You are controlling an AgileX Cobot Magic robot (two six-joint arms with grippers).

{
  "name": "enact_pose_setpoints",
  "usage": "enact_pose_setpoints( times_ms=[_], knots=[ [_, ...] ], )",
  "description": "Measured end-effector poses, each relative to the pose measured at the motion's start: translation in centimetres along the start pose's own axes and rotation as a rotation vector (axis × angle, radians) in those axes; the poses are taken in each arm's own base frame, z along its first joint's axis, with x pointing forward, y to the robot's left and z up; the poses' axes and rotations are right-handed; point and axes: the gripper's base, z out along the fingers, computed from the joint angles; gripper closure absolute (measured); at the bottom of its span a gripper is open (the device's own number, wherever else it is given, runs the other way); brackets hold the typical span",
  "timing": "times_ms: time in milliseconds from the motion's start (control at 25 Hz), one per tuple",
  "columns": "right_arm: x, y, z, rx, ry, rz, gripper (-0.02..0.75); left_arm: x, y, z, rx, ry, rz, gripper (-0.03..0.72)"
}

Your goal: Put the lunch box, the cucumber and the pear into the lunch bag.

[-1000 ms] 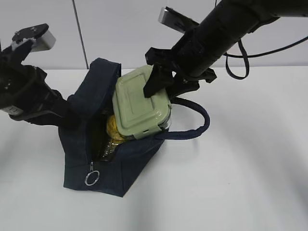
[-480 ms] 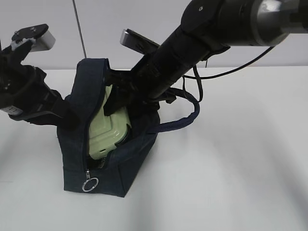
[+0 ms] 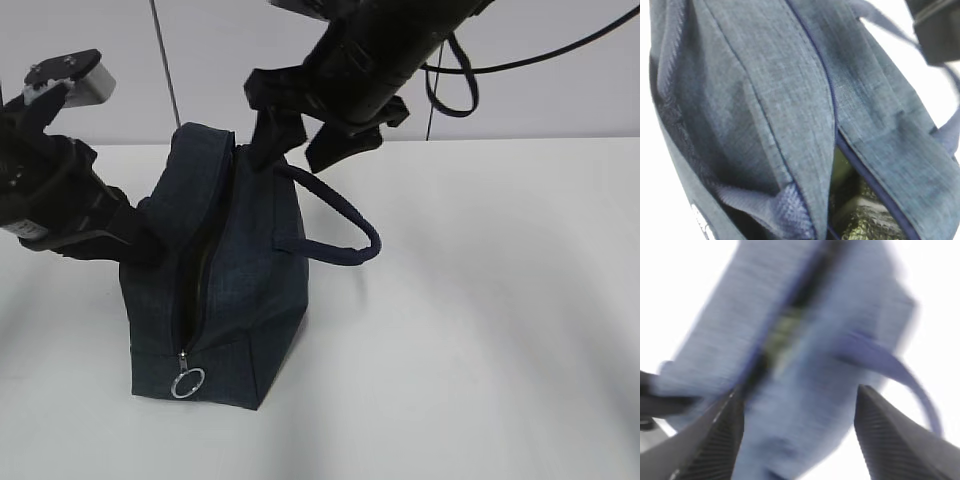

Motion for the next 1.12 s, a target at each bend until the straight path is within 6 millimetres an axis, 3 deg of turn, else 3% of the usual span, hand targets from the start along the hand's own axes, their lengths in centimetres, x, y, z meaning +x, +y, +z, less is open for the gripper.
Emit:
enact_pose_setpoints(
  times_ms=[280, 560, 640, 840, 1120],
  knots=[
    [0.6, -1.0, 0.8, 0.063, 0.069, 0.016, 0.209, 0.0, 0.0, 0.0, 0.000, 0.001, 0.000, 0.687],
    [0.8, -1.6, 4.6, -0.043, 0.100, 0.072, 0.213, 0.0, 0.0, 0.0, 0.000, 0.001, 0.000, 0.687],
    [0.8, -1.7, 4.9, -0.045, 0.101, 0.068, 0.278, 0.0, 0.0, 0.0, 0.000, 0.001, 0.000, 0.687],
    [0.8, -1.6, 4.9, -0.058, 0.096, 0.035, 0.529, 0.0, 0.0, 0.0, -0.001, -0.001, 0.000, 0.687],
    [0.7, -1.7, 4.9, -0.044, 0.090, 0.020, 0.723, 0.0, 0.0, 0.0, -0.002, -0.003, 0.000, 0.687]
  ],
)
